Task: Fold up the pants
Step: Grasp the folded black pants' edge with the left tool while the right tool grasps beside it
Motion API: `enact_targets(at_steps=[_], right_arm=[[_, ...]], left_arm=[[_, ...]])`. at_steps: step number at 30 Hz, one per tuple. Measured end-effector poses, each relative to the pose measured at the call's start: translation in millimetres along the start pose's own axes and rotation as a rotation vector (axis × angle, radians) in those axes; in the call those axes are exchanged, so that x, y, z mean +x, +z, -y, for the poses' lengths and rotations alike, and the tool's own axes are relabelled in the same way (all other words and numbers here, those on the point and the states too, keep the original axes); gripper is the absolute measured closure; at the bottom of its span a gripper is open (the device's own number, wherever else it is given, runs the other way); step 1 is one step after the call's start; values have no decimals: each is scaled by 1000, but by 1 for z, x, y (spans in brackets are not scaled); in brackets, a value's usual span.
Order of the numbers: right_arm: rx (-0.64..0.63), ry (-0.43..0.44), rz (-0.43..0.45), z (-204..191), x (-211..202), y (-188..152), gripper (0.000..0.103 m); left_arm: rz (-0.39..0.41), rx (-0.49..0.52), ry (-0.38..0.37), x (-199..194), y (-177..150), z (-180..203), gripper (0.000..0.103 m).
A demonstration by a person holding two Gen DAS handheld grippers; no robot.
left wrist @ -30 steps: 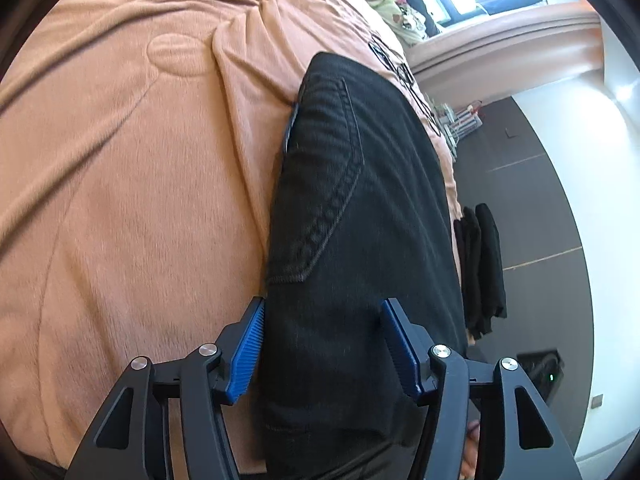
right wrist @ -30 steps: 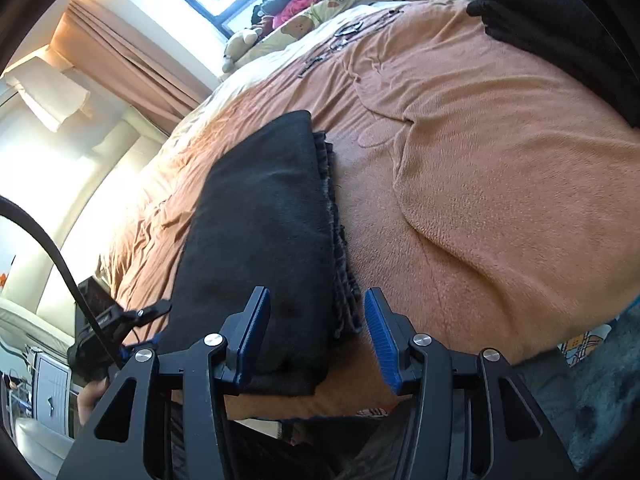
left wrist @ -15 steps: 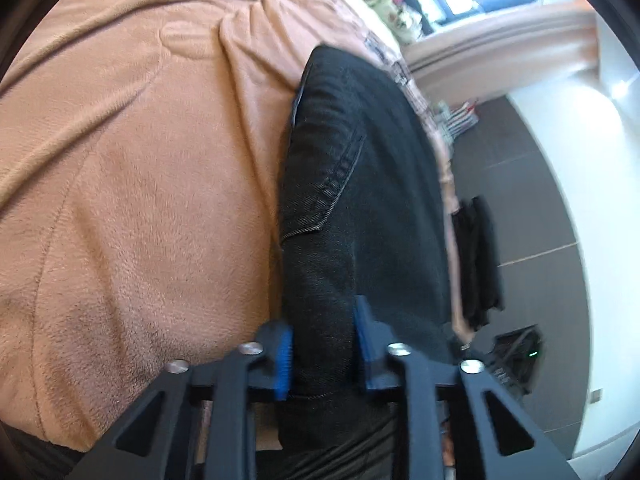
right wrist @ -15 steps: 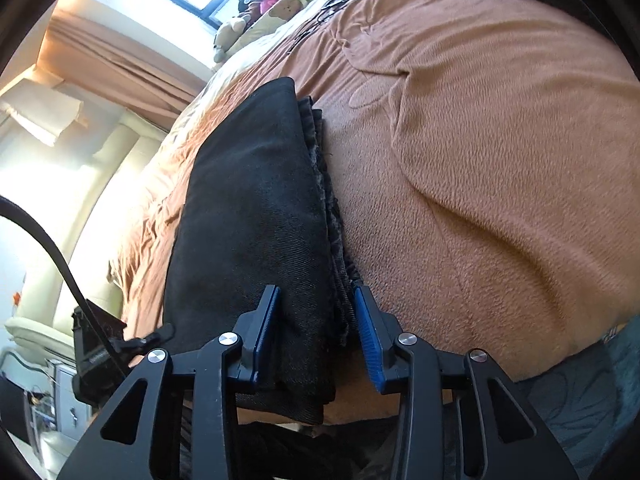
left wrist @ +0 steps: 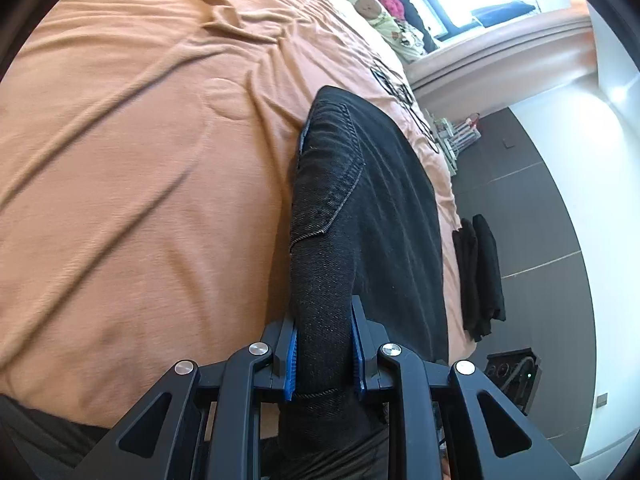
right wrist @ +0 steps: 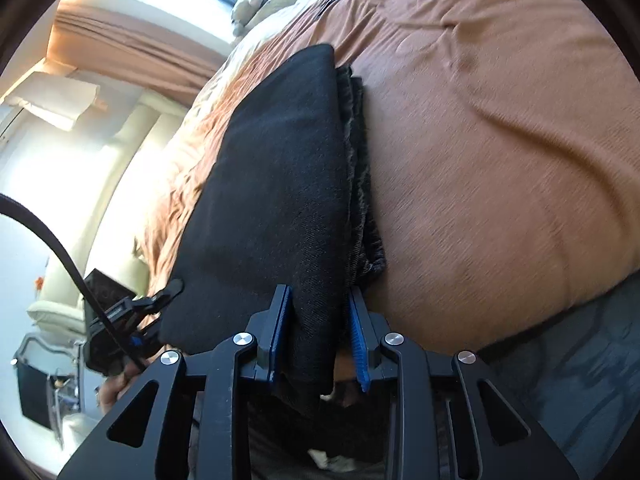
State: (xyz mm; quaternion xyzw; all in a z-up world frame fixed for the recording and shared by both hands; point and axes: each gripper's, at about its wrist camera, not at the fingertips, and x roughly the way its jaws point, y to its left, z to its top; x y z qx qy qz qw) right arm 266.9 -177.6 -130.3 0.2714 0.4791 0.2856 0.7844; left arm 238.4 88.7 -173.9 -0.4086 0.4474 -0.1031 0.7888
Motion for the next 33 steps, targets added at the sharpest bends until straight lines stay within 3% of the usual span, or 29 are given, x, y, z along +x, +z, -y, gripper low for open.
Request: enact_targets(at_steps=[6, 10, 12, 15, 16, 23, 33], right_arm=[[-30, 47, -75, -4, 15, 0, 77], [-7, 82, -90, 10, 11, 19, 72], [-6, 86, -77, 17, 7, 31, 57], [-11, 85, -32, 23, -2, 45, 39], [-12, 81, -19, 26, -4, 48, 37], [47, 86, -9, 53, 11, 82, 36], [101, 117, -75, 63, 60, 119, 36]], left_arm=[[-23, -9, 33, -10, 7, -14, 77], [-6, -6, 54, -17, 14, -22, 66], [3, -4, 46, -19, 21, -26, 57], [5, 9, 66, -18, 31, -28, 55], [3, 11, 59, -16, 34, -27, 55], [-23, 38, 45, 1, 53, -25, 55], [-76, 37, 19, 30, 82, -28, 55]])
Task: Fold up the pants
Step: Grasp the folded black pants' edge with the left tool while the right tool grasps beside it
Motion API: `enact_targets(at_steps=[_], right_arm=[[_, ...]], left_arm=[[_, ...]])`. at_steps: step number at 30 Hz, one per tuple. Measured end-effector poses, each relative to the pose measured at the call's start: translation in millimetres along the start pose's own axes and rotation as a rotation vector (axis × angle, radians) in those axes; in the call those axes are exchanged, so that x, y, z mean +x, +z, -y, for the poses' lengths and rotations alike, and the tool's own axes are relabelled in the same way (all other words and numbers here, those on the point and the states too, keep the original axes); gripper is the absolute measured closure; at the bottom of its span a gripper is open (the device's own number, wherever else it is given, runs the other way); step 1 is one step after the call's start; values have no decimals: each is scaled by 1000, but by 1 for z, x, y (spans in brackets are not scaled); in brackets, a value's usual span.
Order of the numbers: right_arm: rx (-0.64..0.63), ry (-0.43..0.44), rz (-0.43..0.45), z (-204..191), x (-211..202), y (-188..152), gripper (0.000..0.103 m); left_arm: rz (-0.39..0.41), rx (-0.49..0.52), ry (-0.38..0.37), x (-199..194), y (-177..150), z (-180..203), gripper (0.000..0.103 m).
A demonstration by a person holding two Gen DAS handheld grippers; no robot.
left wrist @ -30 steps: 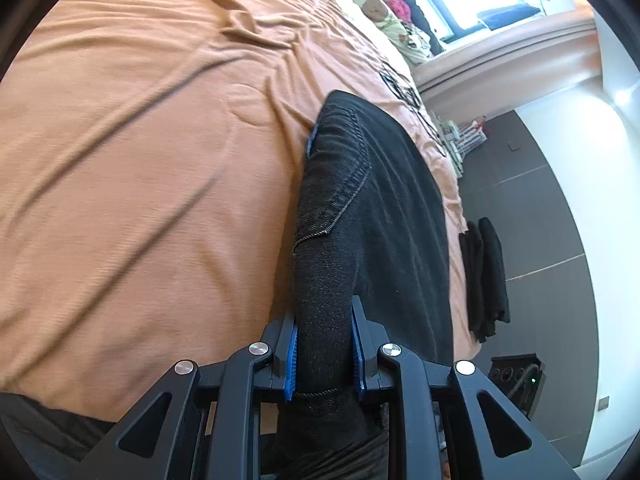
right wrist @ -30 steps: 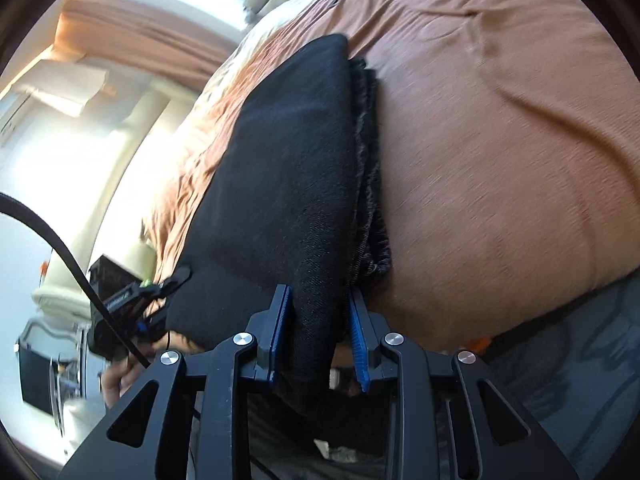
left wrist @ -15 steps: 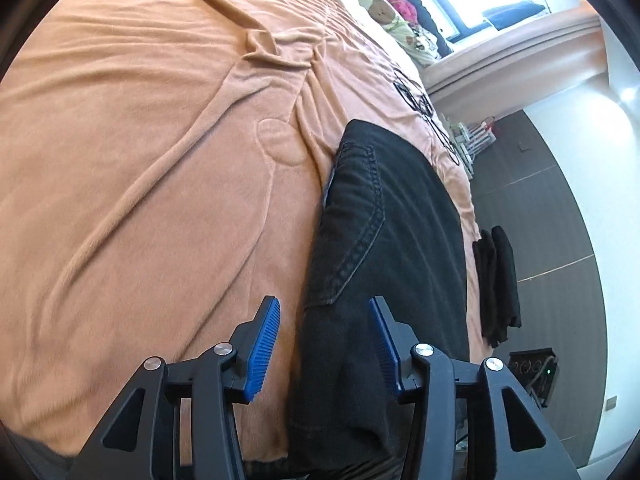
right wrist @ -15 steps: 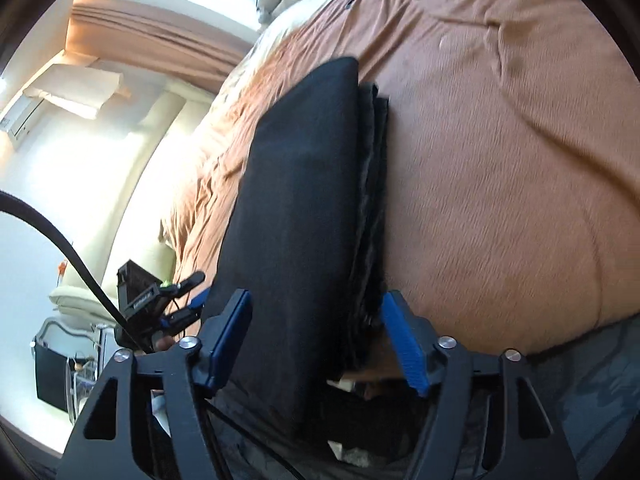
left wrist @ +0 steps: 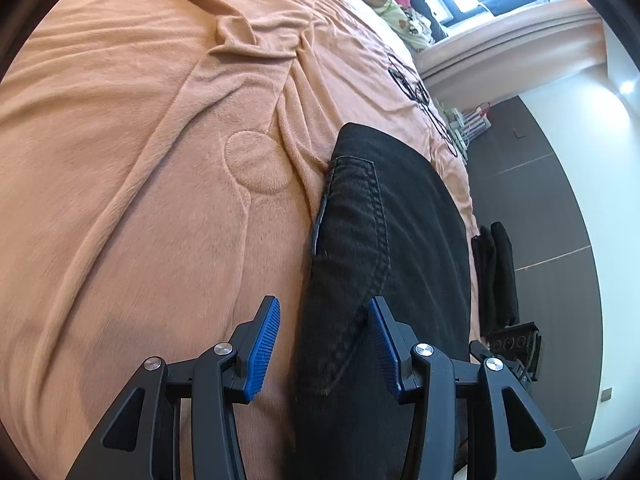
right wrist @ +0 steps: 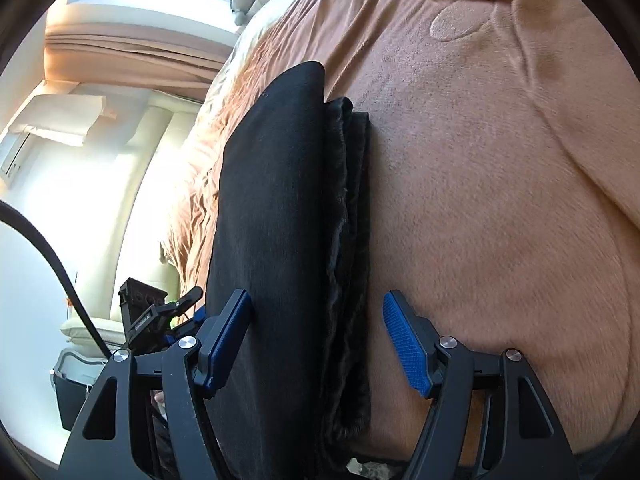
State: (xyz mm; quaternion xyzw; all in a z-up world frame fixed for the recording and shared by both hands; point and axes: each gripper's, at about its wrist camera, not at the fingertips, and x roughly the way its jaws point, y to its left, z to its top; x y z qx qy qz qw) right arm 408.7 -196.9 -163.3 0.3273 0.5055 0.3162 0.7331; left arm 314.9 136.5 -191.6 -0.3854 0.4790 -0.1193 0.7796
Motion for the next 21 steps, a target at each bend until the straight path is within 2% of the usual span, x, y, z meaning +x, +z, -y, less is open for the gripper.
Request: enact_targets(at_steps=[16, 21], right_arm=[[3, 36, -60, -8, 40, 31, 36], [-1, 44, -69, -7, 46, 36, 41]], left_arm=[[-78, 0, -88, 37, 42, -1, 55], [-113, 4, -107, 53, 44, 3, 55]])
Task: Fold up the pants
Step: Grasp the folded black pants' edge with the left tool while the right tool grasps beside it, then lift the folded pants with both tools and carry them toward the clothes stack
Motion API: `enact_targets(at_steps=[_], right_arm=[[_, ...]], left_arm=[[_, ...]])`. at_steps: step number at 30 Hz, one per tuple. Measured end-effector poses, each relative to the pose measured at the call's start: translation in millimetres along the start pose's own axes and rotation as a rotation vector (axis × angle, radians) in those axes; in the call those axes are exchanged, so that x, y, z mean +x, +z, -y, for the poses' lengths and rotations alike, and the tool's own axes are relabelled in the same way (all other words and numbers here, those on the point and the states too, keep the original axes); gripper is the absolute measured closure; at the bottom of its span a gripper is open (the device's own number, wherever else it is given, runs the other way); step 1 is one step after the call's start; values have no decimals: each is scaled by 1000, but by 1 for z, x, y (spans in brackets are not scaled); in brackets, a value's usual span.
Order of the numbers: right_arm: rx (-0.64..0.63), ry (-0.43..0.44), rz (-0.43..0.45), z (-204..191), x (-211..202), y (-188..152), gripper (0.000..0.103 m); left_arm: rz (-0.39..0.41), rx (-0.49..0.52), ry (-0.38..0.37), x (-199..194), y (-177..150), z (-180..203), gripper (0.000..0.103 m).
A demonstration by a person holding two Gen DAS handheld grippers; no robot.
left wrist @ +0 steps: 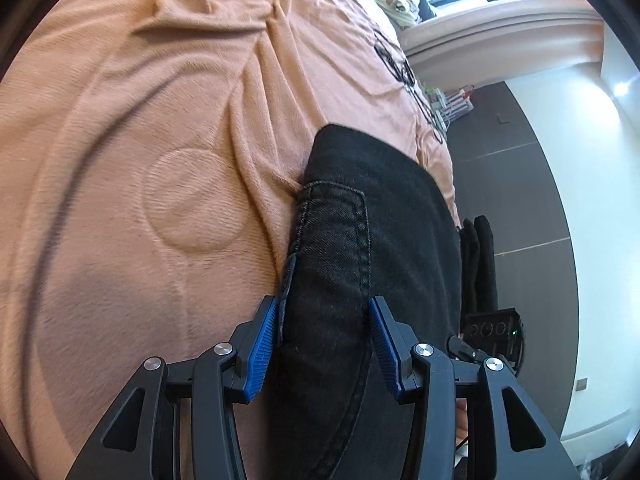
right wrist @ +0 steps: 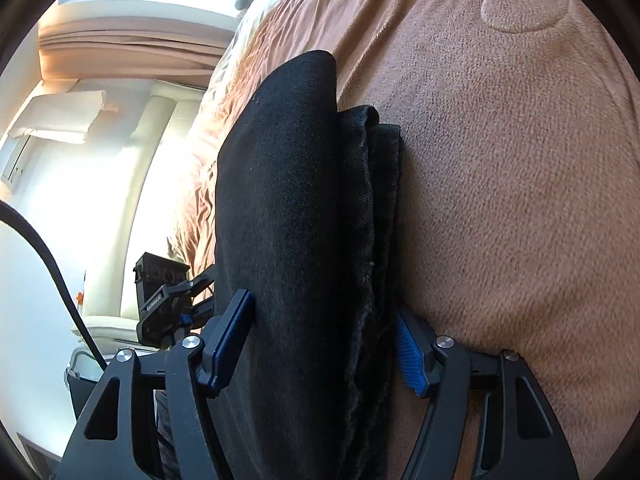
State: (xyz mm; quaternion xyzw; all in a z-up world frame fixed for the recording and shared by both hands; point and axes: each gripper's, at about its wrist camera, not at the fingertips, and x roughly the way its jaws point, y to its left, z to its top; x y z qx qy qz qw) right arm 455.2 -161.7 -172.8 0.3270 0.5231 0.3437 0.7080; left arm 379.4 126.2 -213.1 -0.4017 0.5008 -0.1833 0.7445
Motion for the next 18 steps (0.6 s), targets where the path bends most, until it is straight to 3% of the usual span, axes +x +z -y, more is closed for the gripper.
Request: enact_targets(at_steps=[7, 10, 12, 18], right_arm=[[-9, 3, -11, -2, 3, 4, 45], [-20, 9, -4, -4, 5, 5, 56], [-39, 9, 15, -9, 3, 3, 71], [-134, -12, 59, -33, -4, -7, 78]], left_arm=[[-9, -10, -12, 5, 0, -2, 55], [4, 11, 10, -3, -5, 4, 60], [13, 24, 17, -9, -8, 9, 63], [49, 78, 29, -27, -17, 29, 67]])
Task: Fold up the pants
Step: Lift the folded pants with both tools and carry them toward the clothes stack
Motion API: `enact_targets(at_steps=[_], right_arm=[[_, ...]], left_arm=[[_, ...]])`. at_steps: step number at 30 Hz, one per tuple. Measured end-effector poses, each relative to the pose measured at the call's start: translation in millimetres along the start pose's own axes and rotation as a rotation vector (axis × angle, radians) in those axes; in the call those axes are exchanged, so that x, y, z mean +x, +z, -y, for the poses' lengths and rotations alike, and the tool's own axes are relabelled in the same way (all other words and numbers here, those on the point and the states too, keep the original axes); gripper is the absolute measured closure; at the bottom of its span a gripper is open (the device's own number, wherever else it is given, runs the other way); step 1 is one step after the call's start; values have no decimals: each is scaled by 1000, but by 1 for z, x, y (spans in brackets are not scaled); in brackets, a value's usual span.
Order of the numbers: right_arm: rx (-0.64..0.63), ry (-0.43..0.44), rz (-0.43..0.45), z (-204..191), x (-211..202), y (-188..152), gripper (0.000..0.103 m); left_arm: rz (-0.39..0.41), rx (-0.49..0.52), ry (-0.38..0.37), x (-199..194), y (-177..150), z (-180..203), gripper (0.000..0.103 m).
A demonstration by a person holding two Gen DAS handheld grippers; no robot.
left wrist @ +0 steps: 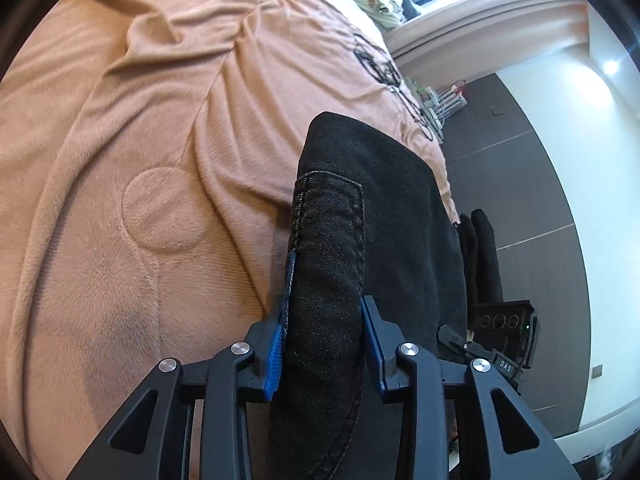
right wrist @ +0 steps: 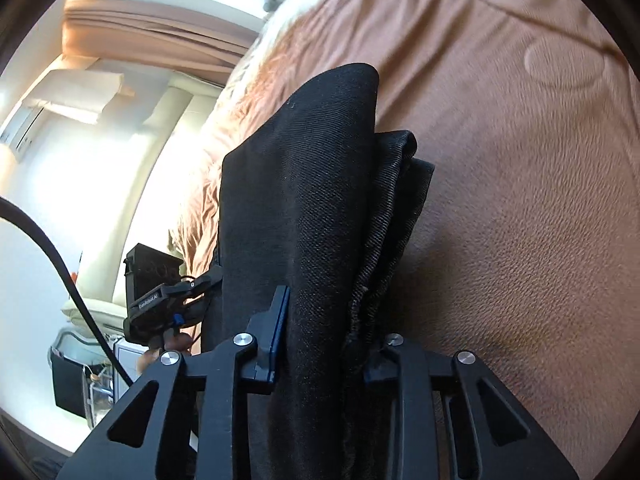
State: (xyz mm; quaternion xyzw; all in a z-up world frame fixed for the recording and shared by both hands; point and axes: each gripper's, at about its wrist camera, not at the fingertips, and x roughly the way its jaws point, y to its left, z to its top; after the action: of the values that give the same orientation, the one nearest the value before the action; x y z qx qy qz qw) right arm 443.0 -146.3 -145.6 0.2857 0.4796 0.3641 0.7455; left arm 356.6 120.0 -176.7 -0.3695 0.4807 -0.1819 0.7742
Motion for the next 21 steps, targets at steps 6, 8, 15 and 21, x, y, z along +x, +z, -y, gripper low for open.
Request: enact_targets(at_steps=[6, 8, 15, 21], right_arm=[[-68, 4, 36, -21, -8, -9, 79], [-86, 7, 48, -26, -10, -11, 80], [-155, 26, 114, -39, -26, -26, 81], [-202, 18, 182, -46, -52, -37, 81]], left_arm=[[33, 38, -3, -17, -7, 16, 68], [47, 51, -4, -22, -9, 22, 68], [78, 89, -36, -32, -17, 52, 68], [93, 135, -68, -35, -28, 84, 68]])
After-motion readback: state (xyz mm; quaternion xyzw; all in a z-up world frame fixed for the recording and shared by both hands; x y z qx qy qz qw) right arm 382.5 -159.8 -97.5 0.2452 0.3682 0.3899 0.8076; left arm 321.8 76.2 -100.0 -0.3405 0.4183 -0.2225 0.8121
